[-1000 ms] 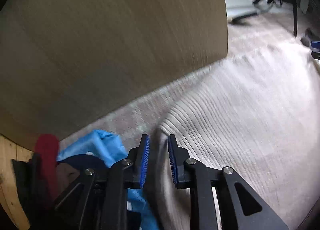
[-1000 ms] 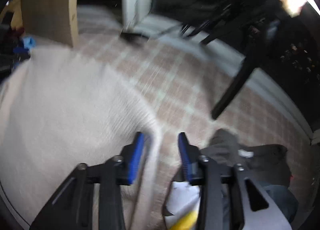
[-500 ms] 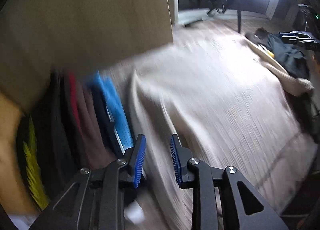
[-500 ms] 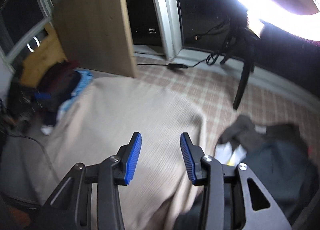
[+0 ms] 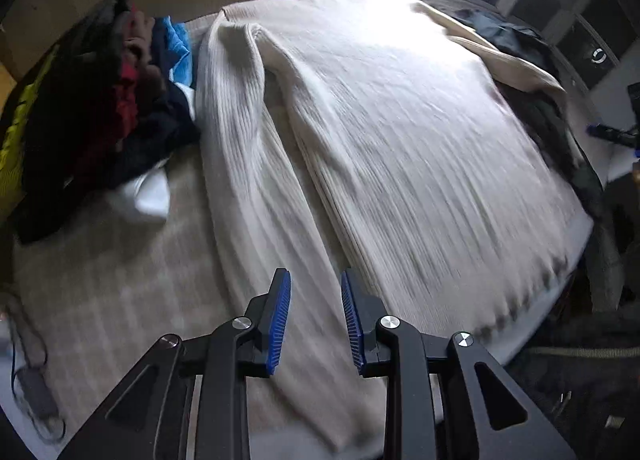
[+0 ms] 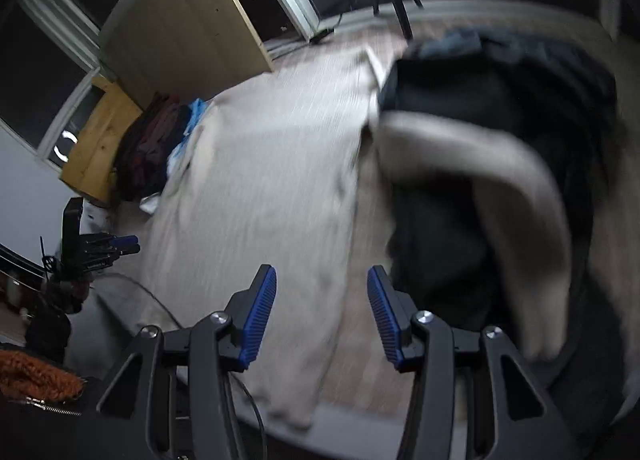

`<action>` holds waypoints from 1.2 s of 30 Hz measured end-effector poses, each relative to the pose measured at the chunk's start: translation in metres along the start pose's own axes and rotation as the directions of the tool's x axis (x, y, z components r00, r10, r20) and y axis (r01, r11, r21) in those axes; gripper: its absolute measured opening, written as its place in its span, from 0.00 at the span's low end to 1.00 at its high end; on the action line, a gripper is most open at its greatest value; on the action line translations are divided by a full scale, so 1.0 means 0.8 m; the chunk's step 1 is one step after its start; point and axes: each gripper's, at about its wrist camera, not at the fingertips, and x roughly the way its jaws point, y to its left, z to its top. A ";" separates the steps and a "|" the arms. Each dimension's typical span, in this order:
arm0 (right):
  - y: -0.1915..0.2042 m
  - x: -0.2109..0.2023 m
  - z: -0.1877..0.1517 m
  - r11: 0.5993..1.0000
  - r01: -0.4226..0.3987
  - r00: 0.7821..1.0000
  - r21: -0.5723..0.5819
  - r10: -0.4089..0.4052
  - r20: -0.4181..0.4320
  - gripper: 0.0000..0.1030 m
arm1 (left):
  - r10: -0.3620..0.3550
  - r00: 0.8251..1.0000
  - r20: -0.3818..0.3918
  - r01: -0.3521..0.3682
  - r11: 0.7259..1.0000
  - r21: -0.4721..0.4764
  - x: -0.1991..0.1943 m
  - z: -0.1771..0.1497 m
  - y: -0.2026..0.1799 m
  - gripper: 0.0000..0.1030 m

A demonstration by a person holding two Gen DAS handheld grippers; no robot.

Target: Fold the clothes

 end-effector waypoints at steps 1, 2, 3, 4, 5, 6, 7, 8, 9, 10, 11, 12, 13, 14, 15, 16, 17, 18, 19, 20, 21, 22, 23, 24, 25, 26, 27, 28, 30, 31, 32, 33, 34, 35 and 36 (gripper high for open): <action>0.002 0.007 -0.016 1.000 -0.010 1.000 0.008 0.010 -0.012 0.48 | -0.010 1.000 0.000 0.010 1.000 -0.006 -0.008 -0.015 0.000 0.34; 0.003 0.022 -0.029 1.000 0.005 0.999 0.008 -0.004 -0.042 0.49 | -0.018 1.000 -0.007 0.018 1.000 -0.014 -0.007 -0.022 -0.004 0.36; 0.005 0.037 -0.041 1.000 0.019 0.997 0.007 -0.018 -0.073 0.49 | -0.026 1.000 -0.016 0.026 0.999 -0.022 -0.004 -0.028 -0.008 0.36; 0.007 0.053 -0.050 1.000 0.025 0.994 0.004 -0.025 -0.106 0.49 | -0.034 0.999 -0.024 0.034 0.999 -0.030 -0.002 -0.035 -0.011 0.36; 0.010 0.065 -0.055 1.000 0.019 0.992 -0.002 -0.019 -0.126 0.49 | 0.002 0.999 -0.036 -0.003 1.000 -0.022 0.006 -0.046 -0.019 0.36; 0.019 0.073 -0.056 1.000 0.012 0.991 -0.021 -0.015 -0.131 0.49 | 0.030 0.999 -0.039 -0.031 0.999 -0.018 0.011 -0.052 -0.022 0.36; 0.027 0.082 -0.056 0.999 0.005 0.991 -0.040 -0.010 -0.136 0.49 | 0.053 0.998 -0.040 -0.054 0.998 -0.024 0.015 -0.056 -0.022 0.36; 0.036 0.090 -0.056 0.998 -0.002 0.990 -0.062 -0.006 -0.138 0.49 | 0.050 0.998 -0.041 -0.052 0.997 -0.056 0.020 -0.061 -0.019 0.36; 0.051 0.092 -0.049 0.995 -0.011 0.992 -0.103 -0.002 -0.124 0.49 | 0.044 0.998 -0.042 -0.047 0.995 -0.090 0.025 -0.067 -0.015 0.36; 0.066 0.095 -0.042 0.989 -0.018 0.994 -0.145 0.002 -0.110 0.49 | 0.032 0.999 -0.034 -0.036 0.992 -0.123 0.027 -0.069 -0.014 0.36; 0.081 0.098 -0.035 0.982 -0.023 0.995 -0.188 0.005 -0.097 0.49 | 0.021 1.000 -0.024 -0.024 0.988 -0.156 0.030 -0.071 -0.013 0.36; 0.098 0.104 -0.028 0.971 -0.014 0.996 -0.240 -0.008 -0.092 0.49 | 0.012 1.000 -0.013 -0.014 0.987 -0.160 0.032 -0.072 -0.016 0.36; 0.110 0.111 -0.024 0.958 0.003 0.996 -0.285 -0.029 -0.087 0.49 | 0.026 1.000 -0.002 -0.026 0.988 -0.152 0.033 -0.069 -0.021 0.36; 0.122 0.117 -0.019 0.944 0.020 0.995 -0.330 -0.050 -0.081 0.49 | 0.043 0.999 0.009 -0.041 0.989 -0.143 0.035 -0.065 -0.026 0.36; 0.134 0.123 -0.015 0.928 0.036 0.995 -0.371 -0.068 -0.075 0.49 | 0.059 0.998 0.019 -0.056 0.989 -0.134 0.037 -0.062 -0.031 0.36; 0.140 0.128 -0.010 0.917 0.043 0.995 -0.397 -0.076 -0.069 0.49 | 0.078 0.996 0.035 -0.072 0.988 -0.135 0.036 -0.054 -0.031 0.36; 0.146 0.134 -0.005 0.906 0.049 0.994 -0.421 -0.083 -0.064 0.49 | 0.097 0.994 0.052 -0.089 0.986 -0.138 0.035 -0.046 -0.031 0.36; 0.152 0.141 0.003 0.900 0.050 0.995 -0.434 -0.085 -0.060 0.49 | 0.104 0.992 0.069 -0.093 0.985 -0.143 0.036 -0.039 -0.027 0.36; 0.154 0.148 0.013 0.901 0.038 0.995 -0.432 -0.074 -0.065 0.49 | 0.103 0.990 0.091 -0.088 0.984 -0.154 0.034 -0.027 -0.023 0.35; 0.157 0.155 0.023 0.902 0.026 0.996 -0.431 -0.062 -0.070 0.48 | 0.102 0.988 0.113 -0.083 0.983 -0.166 0.032 -0.015 -0.019 0.35; 0.164 0.161 0.033 0.901 0.010 0.997 -0.434 -0.045 -0.070 0.47 | 0.090 0.986 0.141 -0.065 0.983 -0.172 0.031 -0.001 -0.015 0.35; 0.172 0.167 0.043 0.899 -0.005 0.997 -0.437 -0.028 -0.070 0.46 | 0.073 0.984 0.162 -0.045 0.984 -0.171 0.032 0.012 -0.013 0.35; 0.180 0.174 0.054 0.898 -0.021 0.997 -0.440 -0.011 -0.070 0.45 | 0.060 0.983 0.175 -0.031 0.986 -0.163 0.039 0.032 -0.010 0.35; 0.191 0.184 0.067 0.895 -0.035 0.998 -0.445 0.005 -0.070 0.44 | 0.087 0.980 0.179 -0.059 0.986 -0.155 0.045 0.046 -0.008 0.36; 0.202 0.193 0.081 0.892 -0.048 0.997 -0.450 0.019 -0.069 0.44 | 0.119 0.976 0.182 -0.092 0.985 -0.146 0.051 0.060 -0.006 0.36; 0.214 0.202 0.093 0.886 -0.051 0.998 -0.461 0.025 -0.063 0.44 | 0.192 0.965 0.180 -0.169 0.977 -0.133 0.053 0.074 -0.003 0.35; 0.228 0.215 0.108 0.877 -0.051 0.998 -0.478 0.028 -0.056 0.44 | 0.229 0.956 0.183 -0.208 0.970 -0.127 0.055 0.085 0.000 0.35; 0.239 0.225 0.118 0.873 -0.051 0.998 -0.486 0.030 -0.052 0.44 | 0.234 0.955 0.180 -0.213 0.969 -0.126 0.057 0.092 0.005 0.35; 0.257 0.251 0.143 0.867 -0.071 0.997 -0.493 0.050 -0.057 0.44 | 0.236 0.956 0.173 -0.216 0.968 -0.124 0.062 0.104 0.016 0.35; 0.266 0.263 0.153 0.864 -0.083 0.996 -0.496 0.062 -0.059 0.44 | 0.241 0.957 0.163 -0.224 0.967 -0.118 0.072 0.109 0.017 0.35; 0.273 0.272 0.158 0.863 -0.089 0.996 -0.498 0.067 -0.062 0.44 | 0.246 0.957 0.153 -0.233 0.968 -0.097 0.082 0.112 0.016 0.34; 0.280 0.287 0.168 0.860 -0.095 0.995 -0.501 0.070 -0.068 0.44 | 0.251 0.957 0.142 -0.243 0.967 -0.075 0.093 0.116 0.014 0.34; 0.284 0.297 0.174 0.858 -0.095 0.995 -0.505 0.070 -0.067 0.44 | 0.256 0.958 0.131 -0.251 0.966 -0.053 0.103 0.119 0.012 0.23; 0.288 0.308 0.181 0.855 -0.094 0.995 -0.509 0.070 -0.067 0.44 | 0.264 0.954 0.138 -0.264 0.964 -0.019 0.110 0.119 0.007 0.18; 0.291 0.321 0.188 0.850 -0.093 0.995 -0.518 0.067 -0.069 0.44 | 0.304 0.941 0.149 -0.304 0.952 -0.021 0.106 0.118 0.008 0.07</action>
